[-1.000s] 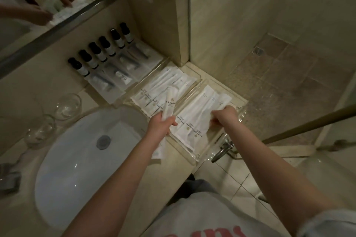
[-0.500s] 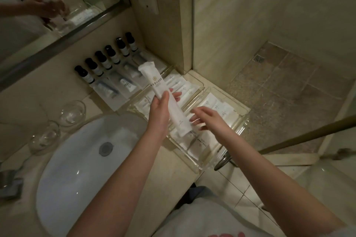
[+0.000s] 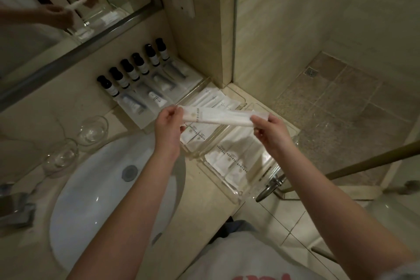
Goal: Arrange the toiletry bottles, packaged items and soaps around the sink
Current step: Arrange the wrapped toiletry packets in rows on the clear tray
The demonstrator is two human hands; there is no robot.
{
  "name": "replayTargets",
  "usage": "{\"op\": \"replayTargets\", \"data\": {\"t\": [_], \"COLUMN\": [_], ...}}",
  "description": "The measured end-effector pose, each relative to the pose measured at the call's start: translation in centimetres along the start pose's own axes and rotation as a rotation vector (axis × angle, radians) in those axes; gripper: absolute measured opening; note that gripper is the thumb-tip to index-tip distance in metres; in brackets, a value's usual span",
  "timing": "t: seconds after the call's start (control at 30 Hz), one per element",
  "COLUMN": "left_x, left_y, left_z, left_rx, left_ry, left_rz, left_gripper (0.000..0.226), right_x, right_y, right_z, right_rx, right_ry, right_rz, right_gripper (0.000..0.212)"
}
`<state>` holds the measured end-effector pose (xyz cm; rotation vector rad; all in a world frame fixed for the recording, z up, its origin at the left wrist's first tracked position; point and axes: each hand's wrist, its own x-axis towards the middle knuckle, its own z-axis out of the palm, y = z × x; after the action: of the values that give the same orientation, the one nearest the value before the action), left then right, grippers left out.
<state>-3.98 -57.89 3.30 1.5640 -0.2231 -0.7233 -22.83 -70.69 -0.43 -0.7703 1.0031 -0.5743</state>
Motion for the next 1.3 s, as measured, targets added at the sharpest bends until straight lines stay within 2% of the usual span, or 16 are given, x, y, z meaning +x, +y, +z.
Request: {"op": "replayTargets", "data": {"t": [0.13,0.27,0.37,0.6,0.7,0.77,0.97,1.03,1.13,1.23,1.3], "left_x": [-0.9,-3.2,-4.2,-5.8,-6.0,-5.9,-6.0,-6.0,-6.4,-6.7,-6.7], "left_y": [-2.3,-5.0,-6.7,-9.5,-10.4,-10.6,-10.4,-10.1,-10.1,-11.0,-11.9], "left_z": [0.3,1.8,3.3,5.4,5.6,5.7,6.1,6.0,5.7,5.5,5.4], "left_rx": [0.354,0.684,0.891,1.343,1.539,1.602,1.746,1.731,1.624,1.588,1.639], "left_ry": [-0.132,-0.431,-0.605,-0.713,-0.731,-0.723,-0.757,-0.743,-0.651,-0.708,-0.783], "left_rz": [-0.06,-0.128,-0.119,0.009,0.094,0.141,0.21,0.255,0.387,0.398,0.327], "left_gripper": [0.014,0.007,0.011,0.02,0.023,0.014,0.009,0.008,0.036,0.062,0.067], "right_x": [1.0,1.3,1.5,1.0,0.9,1.2,1.3,1.3,1.4,1.9,2.1], "right_y": [-1.5,-2.7,-2.4,-0.2,1.0,1.9,3.2,3.0,3.1,3.3,3.5], "right_z": [-1.4,-3.2,-4.9,-7.3,-7.5,-7.8,-8.3,-7.9,-7.4,-7.1,-7.1], "right_rx": [0.047,-0.286,-0.549,-1.138,-1.438,-1.603,-1.779,-1.807,-1.797,-1.91,-1.967], "right_ry": [0.129,0.285,0.299,0.331,0.361,0.381,0.364,0.335,0.115,-0.189,-0.268], "right_rz": [-0.079,-0.198,-0.165,-0.143,-0.229,-0.315,-0.431,-0.492,-0.597,-0.453,-0.362], "right_gripper": [0.018,0.035,0.046,0.054,0.055,0.054,0.048,0.043,0.05,0.062,0.064]}}
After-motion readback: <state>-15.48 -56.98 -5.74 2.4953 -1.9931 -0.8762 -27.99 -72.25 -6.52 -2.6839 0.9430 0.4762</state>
